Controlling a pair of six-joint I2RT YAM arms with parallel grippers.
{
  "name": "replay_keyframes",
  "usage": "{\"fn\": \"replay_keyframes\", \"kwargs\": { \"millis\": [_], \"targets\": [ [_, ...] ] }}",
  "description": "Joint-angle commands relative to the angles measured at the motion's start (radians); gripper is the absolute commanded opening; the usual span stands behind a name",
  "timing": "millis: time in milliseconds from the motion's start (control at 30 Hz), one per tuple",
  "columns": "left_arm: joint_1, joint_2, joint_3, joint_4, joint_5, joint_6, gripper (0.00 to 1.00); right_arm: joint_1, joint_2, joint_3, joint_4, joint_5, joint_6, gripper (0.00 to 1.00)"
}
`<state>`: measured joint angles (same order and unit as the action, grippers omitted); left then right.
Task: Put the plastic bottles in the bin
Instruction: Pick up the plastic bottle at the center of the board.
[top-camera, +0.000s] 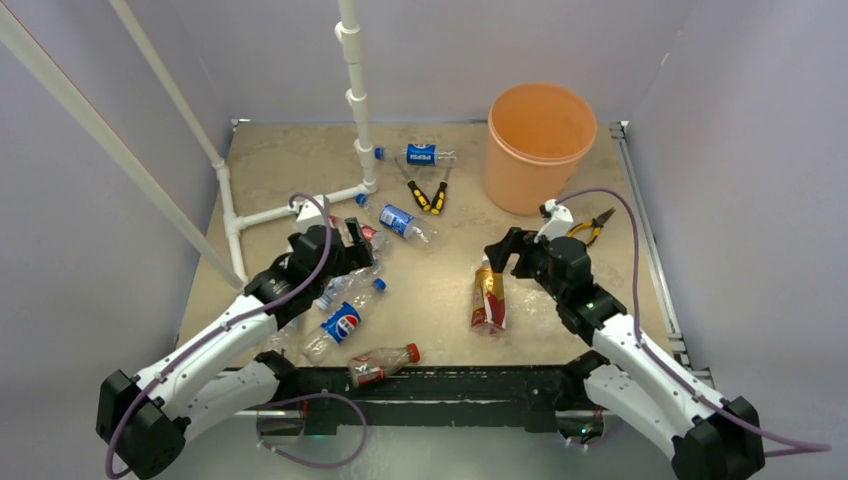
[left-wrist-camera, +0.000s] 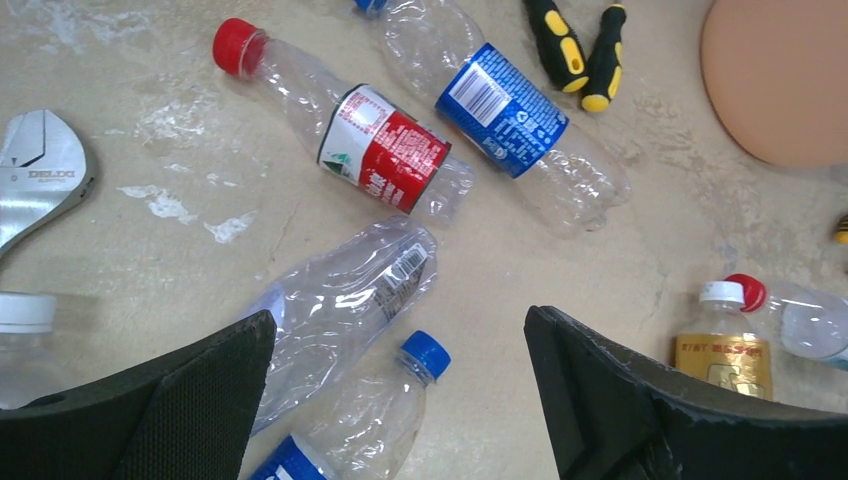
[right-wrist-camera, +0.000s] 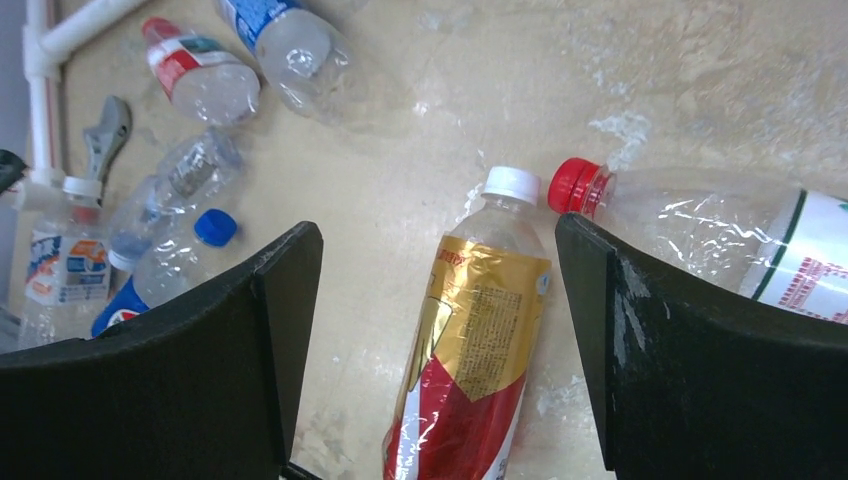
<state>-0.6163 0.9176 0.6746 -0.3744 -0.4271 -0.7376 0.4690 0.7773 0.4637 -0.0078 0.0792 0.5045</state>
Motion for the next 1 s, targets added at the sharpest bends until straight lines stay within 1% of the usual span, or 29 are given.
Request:
{"fn": "replay_keyframes", "kwargs": {
  "millis": [0,133,367,567,767,967],
  "targets": [
    [-0.012,-0.041,-0.022,0.088,0.027,0.007,0.95,0.039,0.087,0.06,-0.017,-0.013,-0.016,0.87],
    [-0.012,-0.061,-0.05,0.117,0.076,-0.017,0.95,0.066,0.157,0.083,-0.072,0.018,0.037,0.88],
    [-0.011,-0.074,-0.068,0.111,0.074,-0.029,0.96,0.085,0.237,0.114,-0.195,0.062,0.147,0.93],
    [-0.011,-0.072,-0.073,0.107,0.079,-0.05,0.97,0.102,0.286,0.129,-0.262,0.087,0.161,0.95],
    [-0.013,-0.08,-0.1,0.15,0.094,-0.08,0.97,0.119,0.332,0.138,-0.276,0.083,0.192,0.95],
    [-0.013,-0.066,-0.11,0.179,0.116,-0.09,0.96,0.164,0.361,0.108,-0.228,0.063,0.206,0.87]
  ]
}}
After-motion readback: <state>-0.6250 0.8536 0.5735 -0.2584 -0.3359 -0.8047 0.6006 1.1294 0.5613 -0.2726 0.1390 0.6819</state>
